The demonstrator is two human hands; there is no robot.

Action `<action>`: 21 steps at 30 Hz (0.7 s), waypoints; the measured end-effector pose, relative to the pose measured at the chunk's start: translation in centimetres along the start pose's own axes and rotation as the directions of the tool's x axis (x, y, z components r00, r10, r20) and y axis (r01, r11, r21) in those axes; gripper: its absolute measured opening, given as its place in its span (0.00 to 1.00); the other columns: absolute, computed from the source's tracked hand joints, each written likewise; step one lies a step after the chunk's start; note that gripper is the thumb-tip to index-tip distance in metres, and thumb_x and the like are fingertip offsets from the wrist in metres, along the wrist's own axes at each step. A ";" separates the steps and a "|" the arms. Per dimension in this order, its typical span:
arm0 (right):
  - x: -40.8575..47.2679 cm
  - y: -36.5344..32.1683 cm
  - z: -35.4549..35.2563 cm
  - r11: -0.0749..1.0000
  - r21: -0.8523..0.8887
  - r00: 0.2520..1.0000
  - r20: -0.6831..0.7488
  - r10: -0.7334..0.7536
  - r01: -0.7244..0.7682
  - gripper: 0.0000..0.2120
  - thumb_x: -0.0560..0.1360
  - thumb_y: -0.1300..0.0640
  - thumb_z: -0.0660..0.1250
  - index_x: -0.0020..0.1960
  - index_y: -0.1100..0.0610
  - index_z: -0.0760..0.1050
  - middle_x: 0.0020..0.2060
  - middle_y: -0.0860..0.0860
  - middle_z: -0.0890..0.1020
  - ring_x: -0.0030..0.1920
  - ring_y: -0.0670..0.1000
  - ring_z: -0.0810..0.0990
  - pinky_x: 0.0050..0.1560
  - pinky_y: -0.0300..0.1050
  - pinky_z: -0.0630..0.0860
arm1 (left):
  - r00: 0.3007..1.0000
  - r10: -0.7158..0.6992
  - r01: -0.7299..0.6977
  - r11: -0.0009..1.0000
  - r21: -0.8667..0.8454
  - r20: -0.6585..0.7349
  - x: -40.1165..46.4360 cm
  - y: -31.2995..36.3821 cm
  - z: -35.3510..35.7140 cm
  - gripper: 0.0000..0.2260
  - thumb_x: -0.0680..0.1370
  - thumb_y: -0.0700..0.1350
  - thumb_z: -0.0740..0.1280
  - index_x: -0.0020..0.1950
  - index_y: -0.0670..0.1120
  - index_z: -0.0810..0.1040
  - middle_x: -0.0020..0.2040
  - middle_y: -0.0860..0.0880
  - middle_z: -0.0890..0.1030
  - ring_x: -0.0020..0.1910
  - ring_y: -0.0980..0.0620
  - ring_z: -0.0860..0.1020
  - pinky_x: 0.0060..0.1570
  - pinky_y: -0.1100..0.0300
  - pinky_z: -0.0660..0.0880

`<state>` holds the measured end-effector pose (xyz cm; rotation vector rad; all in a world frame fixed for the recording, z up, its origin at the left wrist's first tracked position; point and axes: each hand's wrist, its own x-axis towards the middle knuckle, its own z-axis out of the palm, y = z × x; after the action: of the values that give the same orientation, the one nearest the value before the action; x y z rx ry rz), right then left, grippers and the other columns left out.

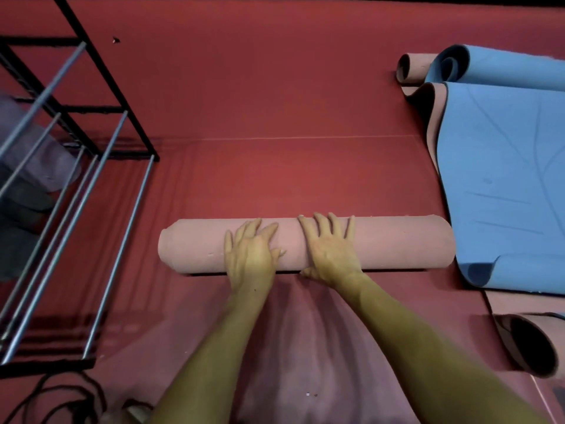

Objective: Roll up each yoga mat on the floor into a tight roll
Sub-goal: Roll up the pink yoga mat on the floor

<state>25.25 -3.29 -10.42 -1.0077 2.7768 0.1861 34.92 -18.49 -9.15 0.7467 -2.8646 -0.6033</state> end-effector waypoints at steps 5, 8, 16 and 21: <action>2.0 0.6 -1.0 0.999 0.033 1.000 0.022 -0.006 0.005 0.59 0.54 0.33 0.77 0.79 0.49 0.57 0.71 0.53 0.68 0.70 0.62 0.67 0.72 0.81 0.54 | 0.903 -0.343 0.174 0.841 -0.512 -0.257 -3.4 -0.7 0.5 0.12 0.75 0.60 0.74 0.54 0.56 0.84 0.50 0.58 0.83 0.50 0.54 0.81 0.50 0.53 0.78; 2.3 1.0 -1.8 0.997 0.075 0.999 0.040 -0.011 0.008 0.58 0.53 0.33 0.76 0.78 0.48 0.59 0.69 0.52 0.68 0.68 0.62 0.67 0.71 0.81 0.56 | 0.786 -0.615 0.436 0.485 -0.759 0.058 -4.5 -2.8 1.3 0.22 0.68 0.72 0.74 0.42 0.53 0.84 0.38 0.56 0.84 0.43 0.50 0.85 0.47 0.53 0.80; 0.7 3.5 -7.5 0.940 0.340 0.996 -0.087 0.023 0.008 0.57 0.51 0.30 0.70 0.78 0.43 0.60 0.71 0.48 0.68 0.69 0.59 0.67 0.72 0.73 0.61 | 0.820 -0.512 0.186 -0.187 -0.964 0.258 0.4 -2.4 -4.3 0.45 0.66 0.52 0.84 0.76 0.50 0.63 0.68 0.53 0.80 0.64 0.50 0.82 0.64 0.35 0.76; -2.2 3.6 -15.3 0.773 0.622 0.983 -0.185 -0.005 0.122 0.53 0.57 0.26 0.73 0.77 0.45 0.63 0.71 0.47 0.70 0.71 0.54 0.69 0.73 0.58 0.67 | 0.881 -0.467 -0.070 0.022 -0.997 -0.073 2.4 2.4 -13.0 0.41 0.63 0.46 0.85 0.71 0.47 0.70 0.64 0.49 0.83 0.62 0.50 0.83 0.66 0.41 0.78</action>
<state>22.67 -1.94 5.16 -0.9487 2.6108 -0.8380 34.56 -22.24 3.73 0.7816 -1.1989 -1.9131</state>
